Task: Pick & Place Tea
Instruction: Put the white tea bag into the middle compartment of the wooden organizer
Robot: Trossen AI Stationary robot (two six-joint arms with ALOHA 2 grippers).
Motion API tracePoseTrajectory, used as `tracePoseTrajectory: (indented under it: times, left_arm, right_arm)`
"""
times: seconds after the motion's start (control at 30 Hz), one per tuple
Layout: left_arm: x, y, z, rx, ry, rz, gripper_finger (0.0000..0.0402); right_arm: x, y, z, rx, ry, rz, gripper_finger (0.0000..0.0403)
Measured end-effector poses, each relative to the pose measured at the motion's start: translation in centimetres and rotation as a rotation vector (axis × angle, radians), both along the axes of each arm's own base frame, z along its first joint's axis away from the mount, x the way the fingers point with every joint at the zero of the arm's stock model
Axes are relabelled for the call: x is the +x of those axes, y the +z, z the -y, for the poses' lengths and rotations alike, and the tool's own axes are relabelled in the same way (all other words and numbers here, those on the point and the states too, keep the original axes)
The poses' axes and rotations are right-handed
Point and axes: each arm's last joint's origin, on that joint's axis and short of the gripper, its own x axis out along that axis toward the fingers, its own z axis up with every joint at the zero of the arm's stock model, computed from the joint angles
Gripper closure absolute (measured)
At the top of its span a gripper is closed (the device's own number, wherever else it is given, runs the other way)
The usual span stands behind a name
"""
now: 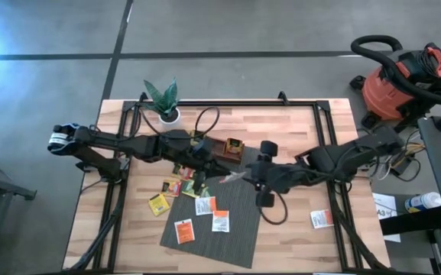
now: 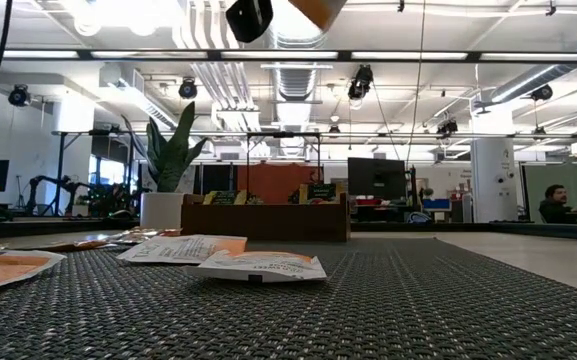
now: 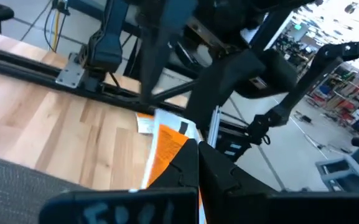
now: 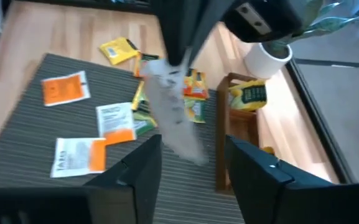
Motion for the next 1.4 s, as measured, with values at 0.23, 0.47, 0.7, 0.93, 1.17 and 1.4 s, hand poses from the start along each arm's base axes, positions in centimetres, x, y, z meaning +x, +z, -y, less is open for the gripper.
tracePoseTrajectory:
  times: [0.23,0.47,0.7,0.93,1.17,1.4]
  left_arm:
    - [-0.8,-1.6,-0.1,-0.011,-0.003,-0.045,0.0402]
    - [-1.0,-1.3,-0.6,0.014,0.010,-0.015,0.0402]
    - [-1.0,-1.4,-1.3,0.022,0.020,-0.013,0.0402]
    - [-1.1,-2.4,-1.3,0.017,0.020,-0.036,0.0402]
    - [-1.1,-2.5,-1.5,0.026,0.023,-0.020,0.0402]
    - [-1.1,-2.5,-1.9,0.047,0.077,-0.020,0.0401]
  right_arm:
    - [1.1,0.1,1.3,0.004,0.013,-0.019,0.0218]
    - [2.5,-1.0,2.3,0.040,0.037,-0.059,0.0230]
    - [3.5,-1.5,3.0,0.098,0.081,-0.064,0.0244]
    - [3.7,-1.4,3.9,0.122,0.070,-0.059,0.0299]
    - [4.2,-2.0,4.0,0.151,0.090,-0.081,0.0362]
    - [4.5,-2.4,4.1,0.152,0.082,-0.097,0.0393]
